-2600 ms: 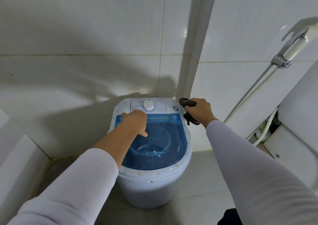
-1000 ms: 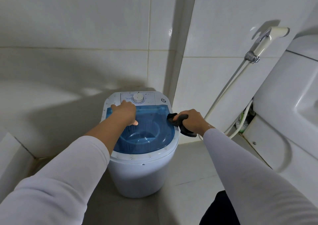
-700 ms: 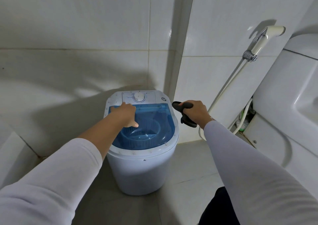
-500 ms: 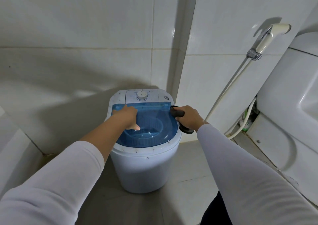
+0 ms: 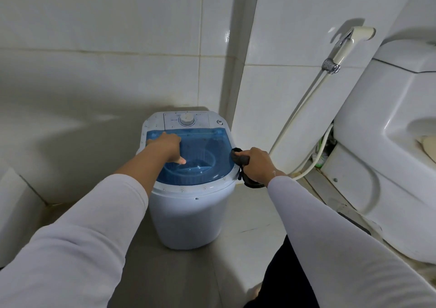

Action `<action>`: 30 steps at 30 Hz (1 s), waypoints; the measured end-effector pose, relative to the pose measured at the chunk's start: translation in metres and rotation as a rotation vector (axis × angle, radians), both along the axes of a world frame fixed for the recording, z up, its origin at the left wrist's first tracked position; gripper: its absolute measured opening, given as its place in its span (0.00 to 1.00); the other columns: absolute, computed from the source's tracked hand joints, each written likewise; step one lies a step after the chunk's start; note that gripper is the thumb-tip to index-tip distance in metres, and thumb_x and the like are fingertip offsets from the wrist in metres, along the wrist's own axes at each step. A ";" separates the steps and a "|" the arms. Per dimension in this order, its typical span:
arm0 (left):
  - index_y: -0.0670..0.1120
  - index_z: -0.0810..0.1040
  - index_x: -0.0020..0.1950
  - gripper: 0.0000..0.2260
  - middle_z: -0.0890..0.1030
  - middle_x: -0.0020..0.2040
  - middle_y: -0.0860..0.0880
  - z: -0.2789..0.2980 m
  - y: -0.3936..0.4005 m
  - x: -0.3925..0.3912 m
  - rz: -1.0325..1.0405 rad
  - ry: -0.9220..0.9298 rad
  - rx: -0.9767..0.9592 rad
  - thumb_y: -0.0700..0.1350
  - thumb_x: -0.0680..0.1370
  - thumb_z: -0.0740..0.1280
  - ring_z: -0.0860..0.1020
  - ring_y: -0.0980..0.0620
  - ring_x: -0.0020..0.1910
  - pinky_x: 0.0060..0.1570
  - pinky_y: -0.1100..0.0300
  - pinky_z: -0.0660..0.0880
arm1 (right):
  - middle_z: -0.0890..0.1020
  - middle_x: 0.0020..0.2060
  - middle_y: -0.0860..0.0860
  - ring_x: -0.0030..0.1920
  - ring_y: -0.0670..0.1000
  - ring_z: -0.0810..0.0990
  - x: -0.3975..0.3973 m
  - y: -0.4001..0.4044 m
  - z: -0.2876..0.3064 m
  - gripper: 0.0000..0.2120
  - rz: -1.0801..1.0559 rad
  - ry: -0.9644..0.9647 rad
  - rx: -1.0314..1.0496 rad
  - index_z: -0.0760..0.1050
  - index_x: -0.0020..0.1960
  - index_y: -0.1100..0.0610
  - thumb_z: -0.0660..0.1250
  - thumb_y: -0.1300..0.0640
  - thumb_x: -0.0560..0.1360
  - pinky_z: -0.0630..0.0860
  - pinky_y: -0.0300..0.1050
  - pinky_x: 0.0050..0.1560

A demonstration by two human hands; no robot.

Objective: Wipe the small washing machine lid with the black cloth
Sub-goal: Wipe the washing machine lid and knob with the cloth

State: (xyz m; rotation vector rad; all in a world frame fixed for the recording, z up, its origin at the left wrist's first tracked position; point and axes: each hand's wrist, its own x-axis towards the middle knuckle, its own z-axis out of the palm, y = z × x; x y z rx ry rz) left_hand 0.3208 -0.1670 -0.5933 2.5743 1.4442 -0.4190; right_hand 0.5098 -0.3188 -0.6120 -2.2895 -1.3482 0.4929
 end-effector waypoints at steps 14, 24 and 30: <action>0.47 0.59 0.76 0.32 0.60 0.76 0.47 0.003 -0.010 -0.012 0.021 -0.041 -0.003 0.58 0.76 0.64 0.57 0.43 0.76 0.72 0.39 0.57 | 0.83 0.48 0.55 0.45 0.53 0.75 -0.026 -0.048 0.042 0.15 0.022 0.038 0.057 0.80 0.53 0.57 0.59 0.65 0.73 0.69 0.42 0.48; 0.48 0.58 0.77 0.34 0.60 0.77 0.47 -0.008 -0.008 -0.041 -0.036 -0.060 -0.014 0.57 0.75 0.66 0.54 0.44 0.77 0.72 0.41 0.59 | 0.75 0.38 0.56 0.39 0.55 0.72 -0.057 -0.032 0.010 0.10 -0.077 -0.037 0.036 0.75 0.39 0.58 0.58 0.68 0.70 0.66 0.38 0.36; 0.48 0.64 0.73 0.32 0.66 0.72 0.47 -0.013 -0.003 -0.041 -0.061 -0.077 0.012 0.58 0.73 0.68 0.59 0.42 0.74 0.68 0.40 0.63 | 0.74 0.35 0.55 0.35 0.53 0.70 -0.074 -0.035 0.009 0.09 0.001 -0.093 -0.017 0.72 0.36 0.58 0.58 0.69 0.69 0.61 0.34 0.28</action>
